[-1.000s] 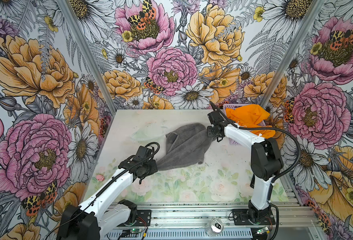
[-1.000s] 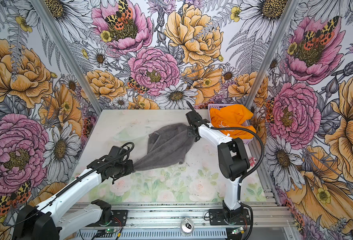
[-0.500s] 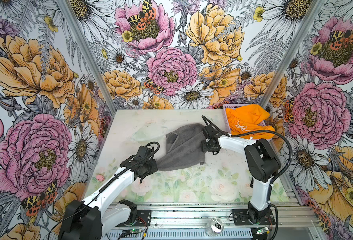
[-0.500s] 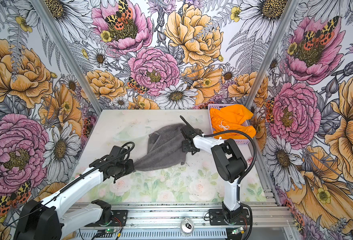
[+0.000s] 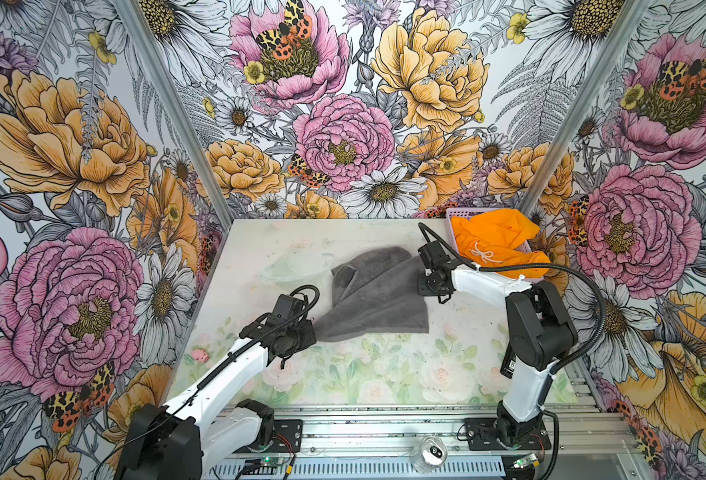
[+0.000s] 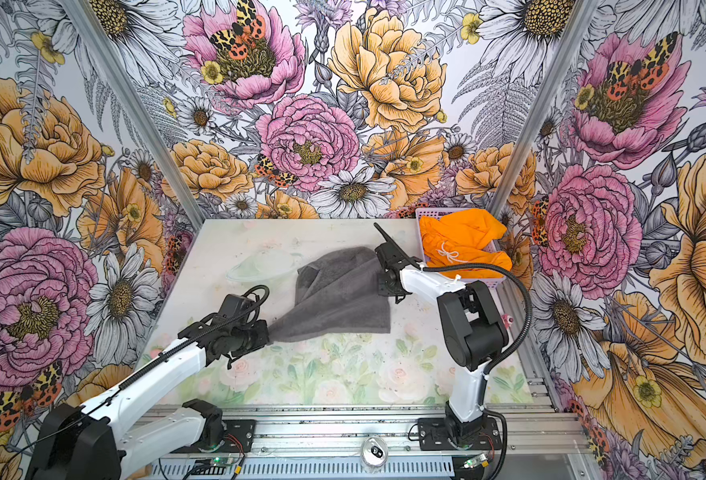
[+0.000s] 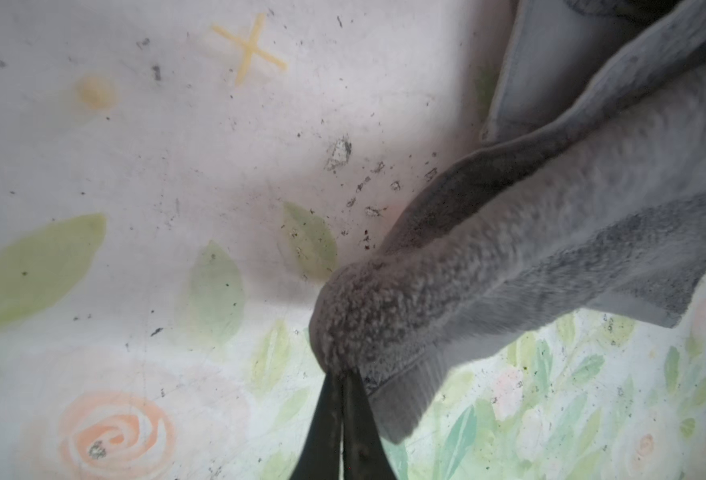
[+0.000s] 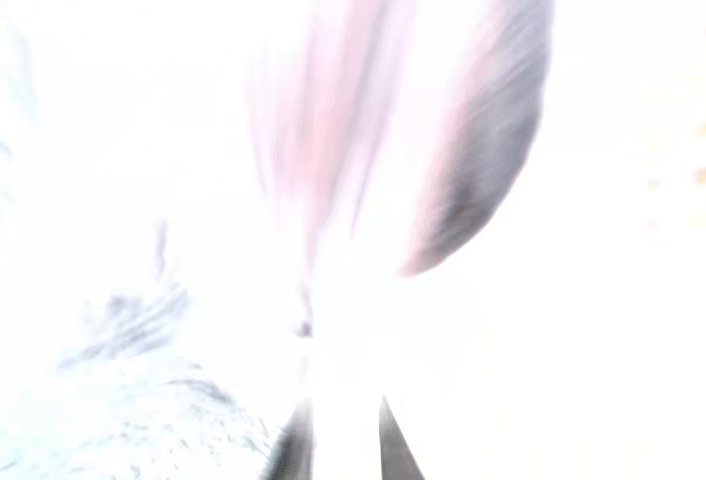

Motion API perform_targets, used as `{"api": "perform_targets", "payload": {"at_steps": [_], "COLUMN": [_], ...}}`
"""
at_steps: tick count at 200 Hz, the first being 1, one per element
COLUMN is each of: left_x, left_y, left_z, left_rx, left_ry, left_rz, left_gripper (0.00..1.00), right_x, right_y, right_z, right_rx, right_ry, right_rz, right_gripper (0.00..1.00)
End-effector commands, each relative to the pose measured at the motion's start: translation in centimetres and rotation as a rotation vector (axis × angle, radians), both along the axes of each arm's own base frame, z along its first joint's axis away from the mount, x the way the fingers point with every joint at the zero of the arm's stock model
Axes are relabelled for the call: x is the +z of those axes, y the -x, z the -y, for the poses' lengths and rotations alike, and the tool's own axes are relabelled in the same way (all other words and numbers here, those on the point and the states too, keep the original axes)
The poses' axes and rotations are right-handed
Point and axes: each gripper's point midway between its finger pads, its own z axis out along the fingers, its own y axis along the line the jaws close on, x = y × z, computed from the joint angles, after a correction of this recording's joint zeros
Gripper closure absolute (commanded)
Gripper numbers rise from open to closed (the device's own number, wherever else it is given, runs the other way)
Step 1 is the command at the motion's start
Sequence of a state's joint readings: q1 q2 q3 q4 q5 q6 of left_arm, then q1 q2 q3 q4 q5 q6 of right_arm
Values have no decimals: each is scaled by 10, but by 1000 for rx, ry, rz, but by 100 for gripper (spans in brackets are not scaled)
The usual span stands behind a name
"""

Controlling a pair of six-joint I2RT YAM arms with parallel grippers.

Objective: Fold and stack the mixed laundry pile

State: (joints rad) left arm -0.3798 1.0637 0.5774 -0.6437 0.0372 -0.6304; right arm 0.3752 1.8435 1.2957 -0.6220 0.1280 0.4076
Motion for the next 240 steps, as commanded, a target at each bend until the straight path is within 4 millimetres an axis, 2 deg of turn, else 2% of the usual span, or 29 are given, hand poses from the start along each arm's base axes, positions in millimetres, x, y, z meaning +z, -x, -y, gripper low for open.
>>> {"api": "perform_targets", "payload": {"at_steps": [1, 18, 39, 67, 92, 136, 185, 219, 240], "left_x": [-9, -13, -14, -14, -18, -19, -22, -21, -19], "left_y": [5, 8, 9, 8, 8, 9, 10, 9, 9], "left_z": [8, 13, 13, 14, 15, 16, 15, 16, 16], "left_rx": [-15, -29, -18, -17, -33, -36, -33, -33, -30], "left_ry": [-2, -18, -14, -10, -19, -17, -15, -13, -11], "left_rz": [-23, -32, -27, -20, -35, -34, -39, -36, -32], "left_gripper": [100, 100, 100, 100, 100, 100, 100, 100, 100], "right_x": [26, 27, 21, 5, -12, -35, -51, -61, -63], "right_y": [2, 17, 45, 85, 110, 131, 141, 149, 151], "right_z": [0, -1, -6, -24, -24, -19, -16, -20, -19], "right_rx": [50, 33, 7, 22, 7, -18, -26, -17, -14], "right_ry": [10, -1, -54, -110, -98, -87, -75, -79, -75], "right_rz": [-15, -38, -69, -127, -167, -209, -238, -265, -270], "right_gripper": [49, 44, 45, 50, 54, 61, 65, 79, 92]}}
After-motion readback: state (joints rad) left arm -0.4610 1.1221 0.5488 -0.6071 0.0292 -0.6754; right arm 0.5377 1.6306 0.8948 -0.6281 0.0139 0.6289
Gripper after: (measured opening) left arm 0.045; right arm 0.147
